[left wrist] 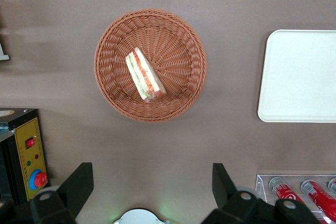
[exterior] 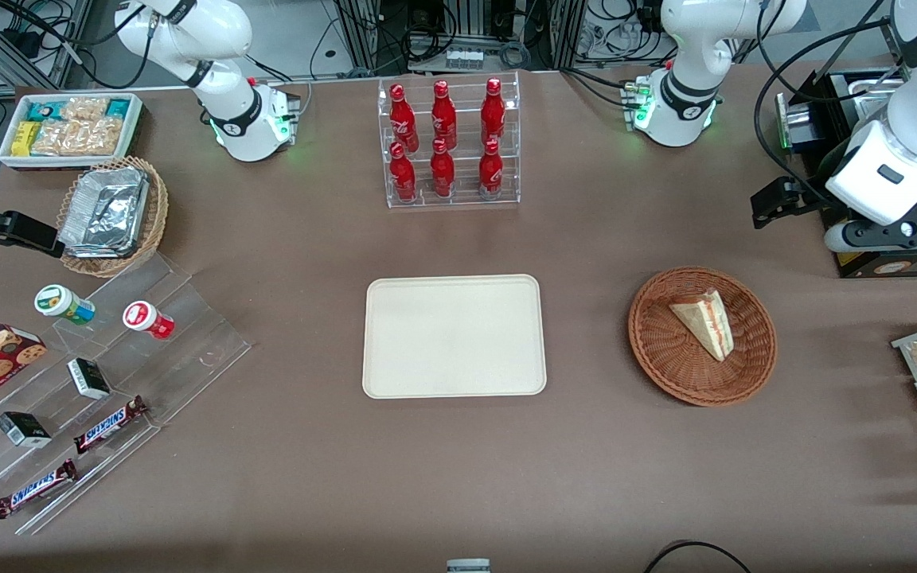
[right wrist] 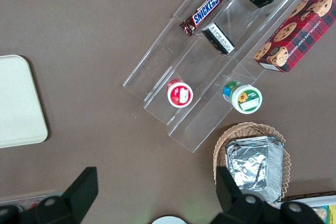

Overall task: Place sandwich from basket to tray
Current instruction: 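Move the left gripper over the sandwich in the wicker basket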

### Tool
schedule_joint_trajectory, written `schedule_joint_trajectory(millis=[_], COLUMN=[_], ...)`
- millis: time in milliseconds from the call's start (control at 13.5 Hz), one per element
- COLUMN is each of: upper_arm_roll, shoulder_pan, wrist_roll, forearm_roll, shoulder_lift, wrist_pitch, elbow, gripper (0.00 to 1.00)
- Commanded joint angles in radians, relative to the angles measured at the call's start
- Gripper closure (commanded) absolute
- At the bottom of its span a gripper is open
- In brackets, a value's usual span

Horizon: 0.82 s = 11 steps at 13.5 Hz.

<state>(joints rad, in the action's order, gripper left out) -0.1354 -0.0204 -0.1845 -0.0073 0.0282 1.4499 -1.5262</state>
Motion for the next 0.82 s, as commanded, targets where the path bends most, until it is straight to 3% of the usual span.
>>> schedule_joint_trajectory(millis=[0,297,446,595,743], upper_arm_roll=[-0.001,-0.003,-0.001,-0.003,-0.003], shoulder_pan=[-0.001,-0.001,-0.001,-0.001,-0.004], wrist_roll=[-0.006,-0.013,-0.019,-0.117,-0.209], forearm_roll=[0.016,0.024,0.036,0.088,0.087], shoulder_lift=[0.013,0.065,0.067,0.079,0.139], wrist_pitch=[0.006,0.041,0.146,0.252,0.297], elbow=[0.02,0.003,-0.075,-0.167,-0.186], gripper=[0.0,0.0,0.0,0.0,0.0])
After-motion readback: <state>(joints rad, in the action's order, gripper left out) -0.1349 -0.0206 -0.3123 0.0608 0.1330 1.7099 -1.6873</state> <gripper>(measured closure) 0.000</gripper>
